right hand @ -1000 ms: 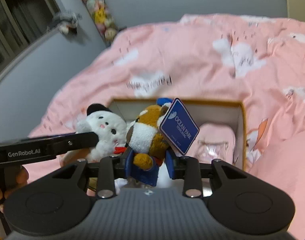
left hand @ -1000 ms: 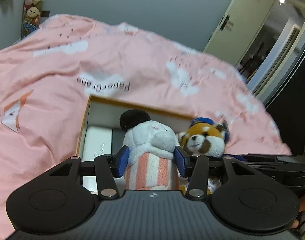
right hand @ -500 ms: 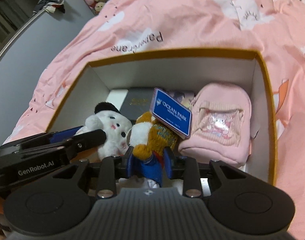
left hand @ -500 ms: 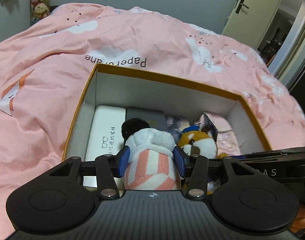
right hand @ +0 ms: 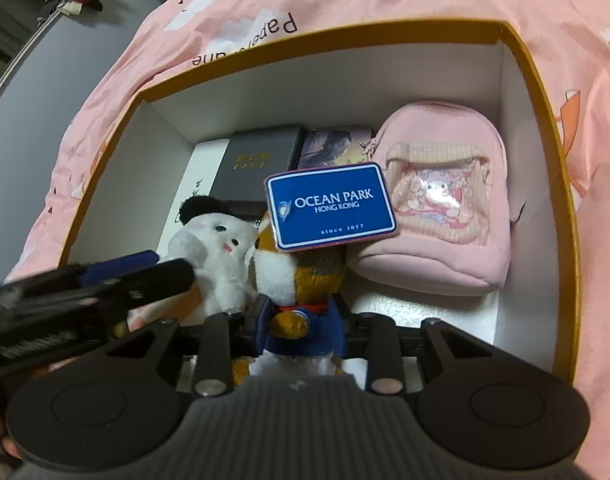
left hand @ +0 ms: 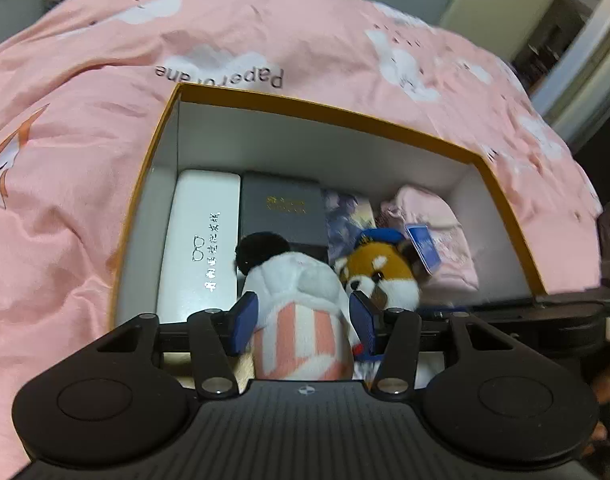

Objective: Organize objects
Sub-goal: 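Lower both plushes into the orange box beside the pink backpack with both grippers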

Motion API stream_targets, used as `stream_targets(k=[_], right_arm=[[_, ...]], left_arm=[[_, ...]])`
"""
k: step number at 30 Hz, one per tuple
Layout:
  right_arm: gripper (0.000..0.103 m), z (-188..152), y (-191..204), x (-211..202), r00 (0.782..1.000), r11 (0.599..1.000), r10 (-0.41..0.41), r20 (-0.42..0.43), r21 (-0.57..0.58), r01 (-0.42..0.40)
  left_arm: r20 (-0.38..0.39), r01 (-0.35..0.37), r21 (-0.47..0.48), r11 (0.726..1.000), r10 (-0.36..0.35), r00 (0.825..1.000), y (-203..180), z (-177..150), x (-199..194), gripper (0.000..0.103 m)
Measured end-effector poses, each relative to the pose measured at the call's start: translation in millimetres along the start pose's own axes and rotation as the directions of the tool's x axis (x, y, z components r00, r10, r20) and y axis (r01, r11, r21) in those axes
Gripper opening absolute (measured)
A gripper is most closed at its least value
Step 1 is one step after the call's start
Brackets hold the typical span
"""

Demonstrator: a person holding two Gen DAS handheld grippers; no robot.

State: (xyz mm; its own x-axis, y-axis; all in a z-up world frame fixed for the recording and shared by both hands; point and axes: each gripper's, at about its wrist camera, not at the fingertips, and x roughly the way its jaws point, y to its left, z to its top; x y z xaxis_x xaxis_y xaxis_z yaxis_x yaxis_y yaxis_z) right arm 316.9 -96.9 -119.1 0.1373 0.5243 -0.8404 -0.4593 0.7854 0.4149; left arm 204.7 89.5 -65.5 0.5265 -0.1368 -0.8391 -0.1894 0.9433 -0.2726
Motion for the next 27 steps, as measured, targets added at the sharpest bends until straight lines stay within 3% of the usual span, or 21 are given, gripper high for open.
stream_targets(k=[7,15,21,23,27], right_arm=[[0.034,2,10,-10,0.999,0.996,-0.021,0.043,-0.084,0.024],[0.034,9,9,-7,0.997,0.994,-0.039,0.059,-0.1,0.045],[0.043,12,10,4,0.998,0.992,-0.061,0.036,-0.107,0.064],[0.034,10,7,4,0.998,0.995,-0.055,0.037,-0.08,0.058],[0.029,2,16,-16,0.994,0.992,-0.067,0.081,-0.102,0.075]], left_arm=[[-0.171,0.038,0.063,0.997,-0.027,0.985,-1,1,4,0.043],[-0.17,-0.031,0.054,0.998,0.04,0.985,-11,-16,18,0.042],[-0.17,-0.084,0.057,0.995,0.093,0.981,-17,-17,24,0.043],[-0.161,-0.085,0.046,0.995,0.091,0.983,-15,-19,23,0.042],[-0.154,-0.087,0.039,0.995,0.092,0.984,-11,-23,22,0.041]])
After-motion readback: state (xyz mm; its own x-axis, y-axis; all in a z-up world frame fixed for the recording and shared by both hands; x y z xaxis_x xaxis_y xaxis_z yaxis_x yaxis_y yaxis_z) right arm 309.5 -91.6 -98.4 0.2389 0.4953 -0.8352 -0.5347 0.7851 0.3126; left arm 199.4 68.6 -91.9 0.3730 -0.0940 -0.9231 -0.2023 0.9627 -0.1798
